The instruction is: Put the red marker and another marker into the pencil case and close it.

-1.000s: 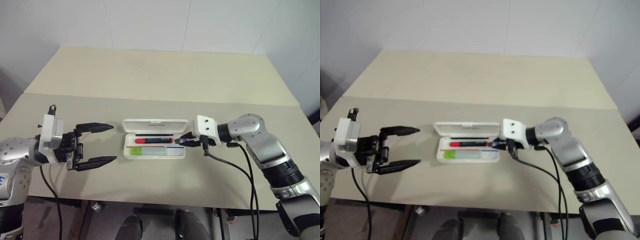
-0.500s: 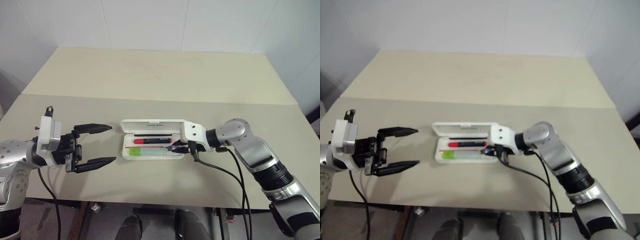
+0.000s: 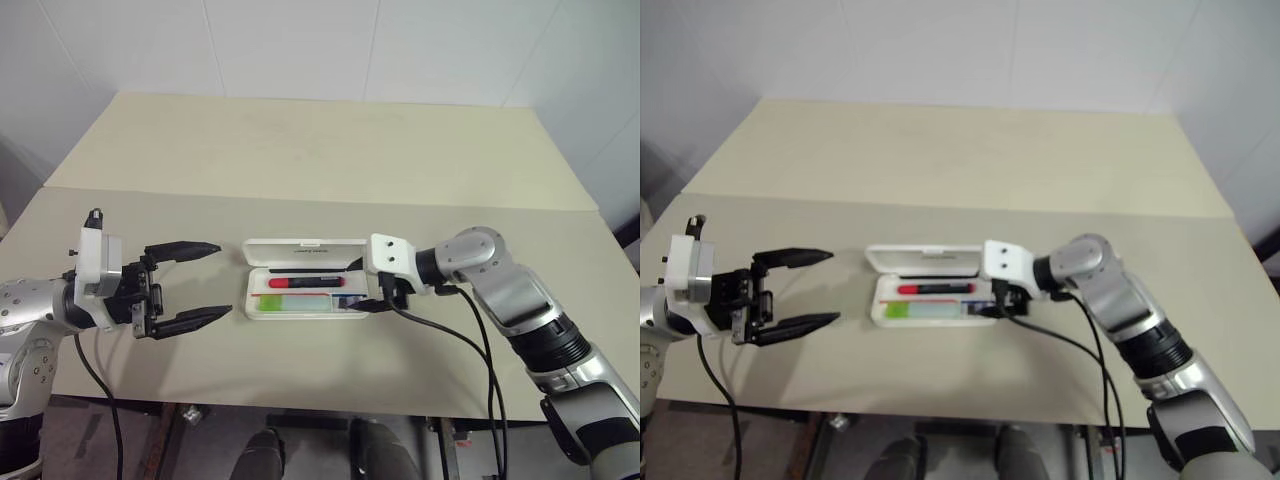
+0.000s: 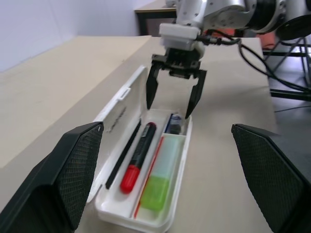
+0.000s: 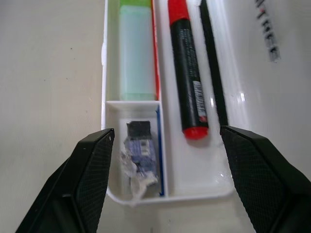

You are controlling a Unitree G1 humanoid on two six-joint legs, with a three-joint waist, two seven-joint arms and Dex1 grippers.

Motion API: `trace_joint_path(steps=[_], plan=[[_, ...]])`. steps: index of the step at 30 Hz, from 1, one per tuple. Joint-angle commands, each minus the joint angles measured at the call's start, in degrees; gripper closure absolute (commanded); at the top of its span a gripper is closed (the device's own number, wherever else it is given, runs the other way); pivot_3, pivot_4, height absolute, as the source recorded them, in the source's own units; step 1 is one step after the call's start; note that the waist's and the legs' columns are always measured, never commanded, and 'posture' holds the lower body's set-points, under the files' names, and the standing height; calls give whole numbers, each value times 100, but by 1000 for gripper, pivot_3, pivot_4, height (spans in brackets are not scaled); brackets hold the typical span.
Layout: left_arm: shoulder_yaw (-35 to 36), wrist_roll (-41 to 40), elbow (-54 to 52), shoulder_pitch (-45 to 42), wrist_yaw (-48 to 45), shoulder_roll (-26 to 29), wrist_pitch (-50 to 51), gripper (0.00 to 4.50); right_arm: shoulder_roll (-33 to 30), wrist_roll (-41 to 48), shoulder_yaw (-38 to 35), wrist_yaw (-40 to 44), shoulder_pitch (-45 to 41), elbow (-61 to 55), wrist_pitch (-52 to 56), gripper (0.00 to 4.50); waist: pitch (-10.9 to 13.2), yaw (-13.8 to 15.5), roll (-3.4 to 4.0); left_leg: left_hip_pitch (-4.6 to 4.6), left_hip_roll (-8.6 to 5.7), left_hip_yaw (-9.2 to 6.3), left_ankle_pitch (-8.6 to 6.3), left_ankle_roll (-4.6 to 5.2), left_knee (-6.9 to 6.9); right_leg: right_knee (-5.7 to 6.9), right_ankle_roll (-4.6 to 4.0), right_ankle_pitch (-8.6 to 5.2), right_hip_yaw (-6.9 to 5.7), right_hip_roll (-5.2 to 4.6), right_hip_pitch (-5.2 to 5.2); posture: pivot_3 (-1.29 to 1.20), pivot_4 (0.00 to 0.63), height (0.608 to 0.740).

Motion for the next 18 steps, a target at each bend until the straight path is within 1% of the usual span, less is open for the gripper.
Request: trace_joint_path(steps=[1, 6, 11, 14, 16, 17, 18], plan=[[80, 46, -38, -81, 196, -29, -101, 0, -294, 613, -478, 424, 141, -303, 180, 31, 0, 9, 0, 0, 0, 0, 0, 0, -2, -1, 0, 0, 0, 0, 0, 0, 150, 740], [52, 231, 109, -198, 465, -31, -168, 0, -548, 1242, -964, 753, 484, -354, 77, 31, 0, 11, 0, 0, 0, 0, -1, 1, -4, -4, 0, 0, -2, 0, 2, 0, 150, 740], [13, 292, 393, -420, 504, -47, -293, 0, -653, 1452, -1453, 958, 792, 510, -660, 31, 0, 1, -1, 2, 0, 2, -1, 2, -1, -3, 2, 1, -2, 0, 4, 0, 150, 740], [-66, 431, 760, -645, 474, -56, -470, 615, -584, 1641, -1694, 1155, 894, 894, -1100, 0, 0, 0, 0, 2, 0, 3, 0, 2, -1, -1, 2, 1, -2, 1, 3, 0, 150, 740], [-151, 502, 907, -706, 329, 5, -544, 1283, -529, 1736, -1784, 1184, 904, 1011, -1249, 0, 0, -17, 0, 2, 0, 3, 0, 2, -1, -1, 2, 1, -2, 2, 3, 0, 150, 740], [-181, 497, 953, -749, 270, 12, -556, 1546, -493, 1794, -1835, 1168, 912, 1039, -1279, 0, 0, -23, 0, 3, 0, 4, 0, 1, -2, -1, 2, 1, 0, 2, 3, 0, 150, 740], [-202, 495, 994, -790, 234, 14, -568, 1935, -461, 1856, -1876, 1157, 921, 1055, -1299, 0, 0, -25, 0, 3, 0, 4, 0, 2, -2, 0, 2, 1, 0, 2, 3, 0, 150, 740]])
